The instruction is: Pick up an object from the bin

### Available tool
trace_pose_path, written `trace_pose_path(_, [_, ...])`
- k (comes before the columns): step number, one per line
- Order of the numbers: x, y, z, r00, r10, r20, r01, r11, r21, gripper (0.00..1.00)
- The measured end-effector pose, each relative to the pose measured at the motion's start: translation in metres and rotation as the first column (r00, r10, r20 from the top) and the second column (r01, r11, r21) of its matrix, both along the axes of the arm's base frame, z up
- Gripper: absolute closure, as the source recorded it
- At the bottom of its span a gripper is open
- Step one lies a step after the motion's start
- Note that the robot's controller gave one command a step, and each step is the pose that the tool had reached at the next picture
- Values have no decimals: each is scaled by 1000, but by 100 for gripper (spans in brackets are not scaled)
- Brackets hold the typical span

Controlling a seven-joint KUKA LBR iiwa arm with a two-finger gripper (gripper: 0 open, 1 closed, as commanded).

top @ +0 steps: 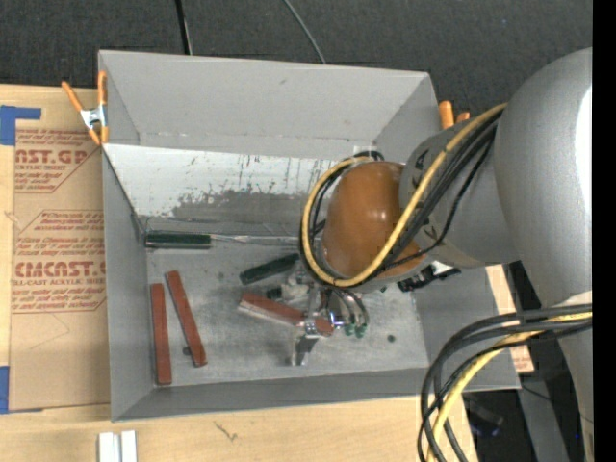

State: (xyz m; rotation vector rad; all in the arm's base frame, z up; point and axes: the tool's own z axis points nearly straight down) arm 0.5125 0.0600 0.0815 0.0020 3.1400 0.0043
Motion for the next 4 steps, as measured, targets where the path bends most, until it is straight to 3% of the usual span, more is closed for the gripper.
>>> trace_pose_path(1, [0, 7, -4, 999, -14, 28, 14, 1000, -1, 100])
trace_pose_path(3, [0, 7, -2, 1000, -14, 22, 14, 1000, -1, 100])
trace_pose_path(4, [-4, 7, 7, 1000, -13, -1, 13, 1000, -3, 100])
